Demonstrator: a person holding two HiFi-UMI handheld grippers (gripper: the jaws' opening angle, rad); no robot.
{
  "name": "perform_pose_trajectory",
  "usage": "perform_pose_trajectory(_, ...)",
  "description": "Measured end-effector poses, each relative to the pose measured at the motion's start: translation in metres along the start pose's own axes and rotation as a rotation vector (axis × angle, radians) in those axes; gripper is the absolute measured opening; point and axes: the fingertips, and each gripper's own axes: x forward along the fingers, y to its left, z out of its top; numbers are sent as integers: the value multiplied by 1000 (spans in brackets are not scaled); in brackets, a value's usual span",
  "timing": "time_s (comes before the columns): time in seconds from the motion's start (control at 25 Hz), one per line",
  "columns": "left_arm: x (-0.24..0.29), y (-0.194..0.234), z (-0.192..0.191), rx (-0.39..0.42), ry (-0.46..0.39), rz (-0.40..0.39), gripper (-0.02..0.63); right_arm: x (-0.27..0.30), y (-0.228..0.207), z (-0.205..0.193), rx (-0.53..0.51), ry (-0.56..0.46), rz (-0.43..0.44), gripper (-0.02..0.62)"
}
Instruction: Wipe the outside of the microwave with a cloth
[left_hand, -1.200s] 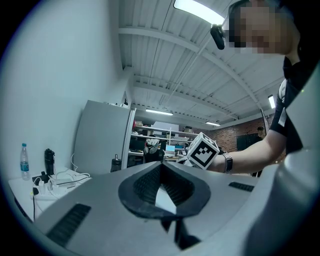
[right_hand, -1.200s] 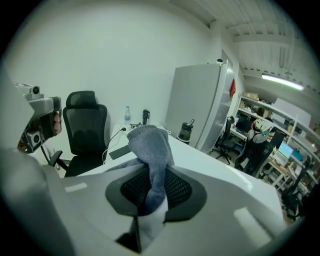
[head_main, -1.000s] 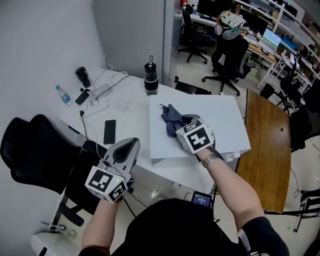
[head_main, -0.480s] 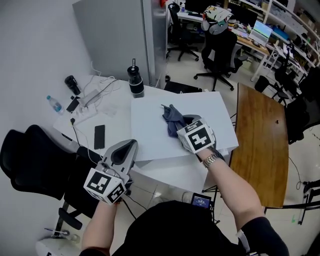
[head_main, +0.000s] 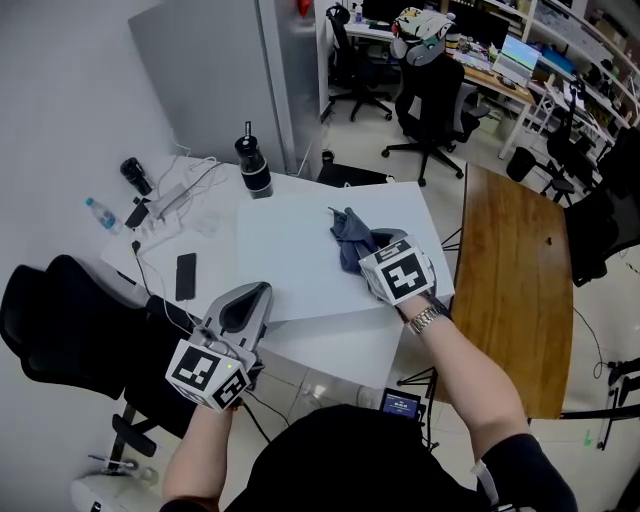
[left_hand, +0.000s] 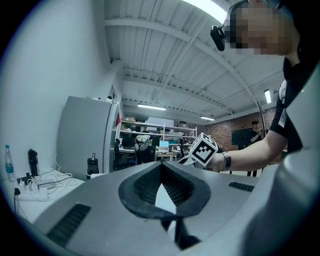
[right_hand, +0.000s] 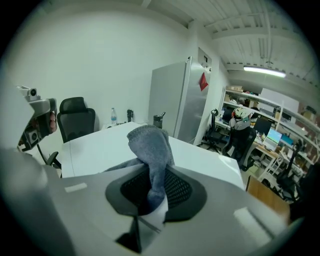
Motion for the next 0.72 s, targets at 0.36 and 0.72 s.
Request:
perform_pose_trajectory(0.36,27,-31,-1,17,25,-1,5,-20,-46,-20,26,-13,-22,66)
perform_pose_trajectory(0.72,50,-60,-2,42,53,-6,5,-41,-90,-42,64,-30,-39,66)
